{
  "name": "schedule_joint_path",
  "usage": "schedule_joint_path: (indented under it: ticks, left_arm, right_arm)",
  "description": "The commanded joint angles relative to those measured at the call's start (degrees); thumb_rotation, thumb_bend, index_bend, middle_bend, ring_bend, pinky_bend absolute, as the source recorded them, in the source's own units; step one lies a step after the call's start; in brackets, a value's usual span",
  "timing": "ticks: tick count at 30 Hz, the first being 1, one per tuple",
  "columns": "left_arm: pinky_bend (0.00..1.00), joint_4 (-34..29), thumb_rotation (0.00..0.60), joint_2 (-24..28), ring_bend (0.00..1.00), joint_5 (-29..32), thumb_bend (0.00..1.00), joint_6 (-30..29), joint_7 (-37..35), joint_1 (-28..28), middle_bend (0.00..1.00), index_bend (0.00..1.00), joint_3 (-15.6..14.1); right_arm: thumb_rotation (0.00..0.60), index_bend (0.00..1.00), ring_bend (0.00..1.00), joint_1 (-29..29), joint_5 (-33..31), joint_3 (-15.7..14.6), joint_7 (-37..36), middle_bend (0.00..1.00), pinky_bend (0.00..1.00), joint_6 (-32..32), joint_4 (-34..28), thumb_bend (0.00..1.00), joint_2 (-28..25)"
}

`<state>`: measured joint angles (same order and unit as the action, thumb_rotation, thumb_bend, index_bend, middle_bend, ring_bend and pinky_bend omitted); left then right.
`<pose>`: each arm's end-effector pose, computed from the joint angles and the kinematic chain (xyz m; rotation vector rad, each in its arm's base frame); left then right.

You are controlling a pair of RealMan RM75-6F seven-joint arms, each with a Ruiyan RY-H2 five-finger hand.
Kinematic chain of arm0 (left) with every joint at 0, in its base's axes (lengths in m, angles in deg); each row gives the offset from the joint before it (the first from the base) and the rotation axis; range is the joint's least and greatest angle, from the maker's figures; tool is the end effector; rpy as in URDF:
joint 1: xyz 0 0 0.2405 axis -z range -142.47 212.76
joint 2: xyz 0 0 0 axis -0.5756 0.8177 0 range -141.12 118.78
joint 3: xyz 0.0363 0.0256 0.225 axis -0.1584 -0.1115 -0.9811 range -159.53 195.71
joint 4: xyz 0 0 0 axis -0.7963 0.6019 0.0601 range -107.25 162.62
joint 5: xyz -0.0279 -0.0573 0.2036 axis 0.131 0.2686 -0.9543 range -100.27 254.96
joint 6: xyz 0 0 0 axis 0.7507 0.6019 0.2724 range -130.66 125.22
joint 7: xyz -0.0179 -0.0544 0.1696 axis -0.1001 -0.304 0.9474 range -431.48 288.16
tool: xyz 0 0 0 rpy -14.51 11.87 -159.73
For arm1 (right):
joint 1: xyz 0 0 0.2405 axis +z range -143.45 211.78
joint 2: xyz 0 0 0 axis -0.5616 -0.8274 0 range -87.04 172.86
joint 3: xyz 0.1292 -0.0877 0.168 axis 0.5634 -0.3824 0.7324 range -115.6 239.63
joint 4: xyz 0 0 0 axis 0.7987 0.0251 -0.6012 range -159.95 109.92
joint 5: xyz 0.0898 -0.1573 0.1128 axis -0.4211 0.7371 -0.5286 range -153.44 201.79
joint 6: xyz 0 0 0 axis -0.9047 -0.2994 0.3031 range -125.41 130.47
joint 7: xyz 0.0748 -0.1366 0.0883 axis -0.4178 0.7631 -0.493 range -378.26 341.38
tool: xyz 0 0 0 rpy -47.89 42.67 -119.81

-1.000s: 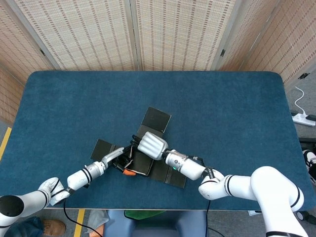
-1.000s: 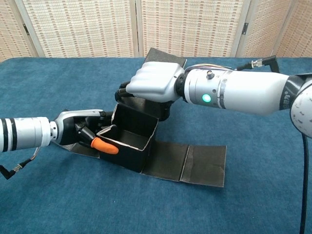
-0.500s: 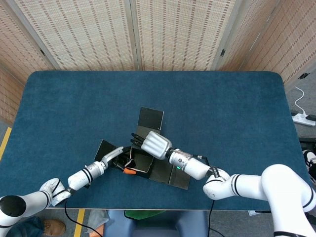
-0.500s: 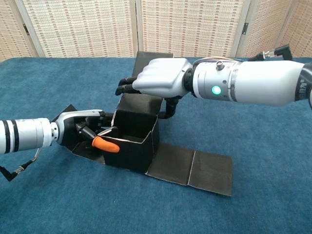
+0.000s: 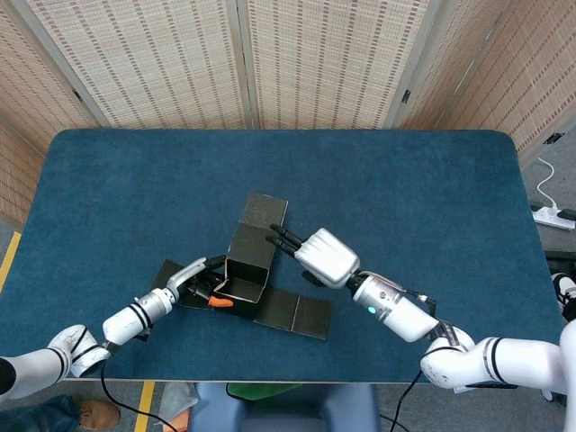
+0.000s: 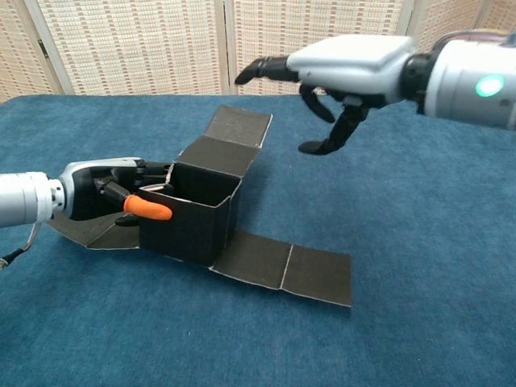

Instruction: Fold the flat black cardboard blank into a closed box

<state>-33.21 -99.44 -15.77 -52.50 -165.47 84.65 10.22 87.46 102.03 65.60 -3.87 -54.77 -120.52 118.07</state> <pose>-0.1820 0.3600 -0.0547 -1.4902 -2.3625 -1.2232 -0.0463 -0.3407 0.0079 2.1643 -0.5580 1.0732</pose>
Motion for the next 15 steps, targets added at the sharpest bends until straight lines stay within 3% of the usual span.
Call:
schedule_joint_path:
  ticks: [1,12,14,15]
  left_arm:
    - [0.89,-0.5,0.6,0.3,0.64,0.1,0.17,0.8,0.5,-0.1,0.33,0.37,-0.4]
    - [0.89,-3.4,0.6,1.9,0.64,2.6,0.17,-0.1,-1.9,-1.3,0.36,0.39,1.6]
    - [0.89,-5.0,0.6,3.6,0.61,3.3,0.17,-1.3,-5.0,-1.7,0.36,0.39,2.6]
    - [0.89,-6.6,0.6,5.3,0.6,4.9,0.17,-2.2,-10.1,-2.3,0.36,0.39,3.9]
  right_arm:
    - [0.6,0.0,0.65,-6.5,5.1,-0.9,-9.6,0.0,1.0,-7.3,-0.5,0.28,-3.5]
    - [0.6,0.0,0.66,-13.5,10.1,-2.6,-21.3,0.0,1.0,-14.7,3.3,0.28,-4.4]
    - [0.6,0.0,0.67,-15.2,10.1,-3.1,-23.8,0.0,1.0,-15.8,3.8,0.28,-4.8]
    - [0.6,0.0,0.67,-16.9,9.7,-3.5,-26.6,0.0,1.0,-17.3,3.9,0.28,-5.1]
